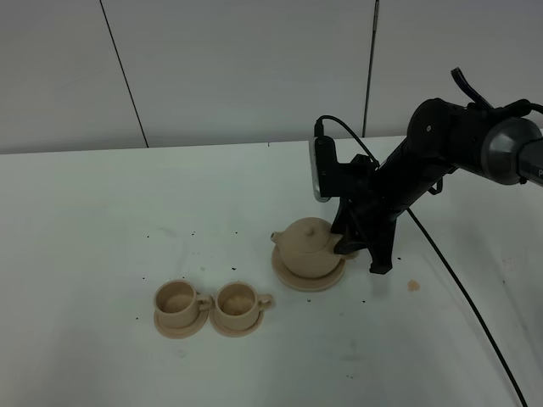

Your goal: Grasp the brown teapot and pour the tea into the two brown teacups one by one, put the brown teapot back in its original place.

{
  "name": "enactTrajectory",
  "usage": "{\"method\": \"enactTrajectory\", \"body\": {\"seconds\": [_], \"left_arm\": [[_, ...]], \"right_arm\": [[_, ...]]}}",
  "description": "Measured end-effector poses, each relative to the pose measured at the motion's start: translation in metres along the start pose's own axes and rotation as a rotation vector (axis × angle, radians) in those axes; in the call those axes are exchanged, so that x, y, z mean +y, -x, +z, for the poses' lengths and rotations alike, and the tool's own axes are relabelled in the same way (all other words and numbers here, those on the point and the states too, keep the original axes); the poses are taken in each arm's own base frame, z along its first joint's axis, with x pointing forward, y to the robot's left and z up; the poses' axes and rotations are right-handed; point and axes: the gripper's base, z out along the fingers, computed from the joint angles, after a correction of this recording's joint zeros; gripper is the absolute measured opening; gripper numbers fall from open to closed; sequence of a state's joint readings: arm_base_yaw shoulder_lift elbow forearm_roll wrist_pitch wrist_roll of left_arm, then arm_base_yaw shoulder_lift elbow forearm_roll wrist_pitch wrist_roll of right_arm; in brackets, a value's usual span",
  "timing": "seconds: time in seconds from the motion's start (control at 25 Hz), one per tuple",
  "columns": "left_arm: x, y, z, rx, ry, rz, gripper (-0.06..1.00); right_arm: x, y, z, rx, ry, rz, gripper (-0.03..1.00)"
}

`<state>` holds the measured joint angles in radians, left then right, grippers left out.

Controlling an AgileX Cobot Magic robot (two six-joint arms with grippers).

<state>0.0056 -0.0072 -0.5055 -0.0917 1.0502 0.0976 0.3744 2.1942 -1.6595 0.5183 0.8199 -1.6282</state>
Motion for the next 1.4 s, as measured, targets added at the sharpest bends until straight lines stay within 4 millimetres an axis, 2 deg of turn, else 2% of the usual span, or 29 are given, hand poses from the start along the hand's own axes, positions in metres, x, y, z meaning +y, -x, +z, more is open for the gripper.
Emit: {"method": "enactTrajectory", "body": {"seconds": [1.4], "left_arm": [[0.0, 0.0, 0.0, 0.0, 0.0, 0.0, 0.23]], "right_arm": [[-0.0007, -0.0031, -0.0013, 0.001, 0.003, 0.012, 0.27]]}}
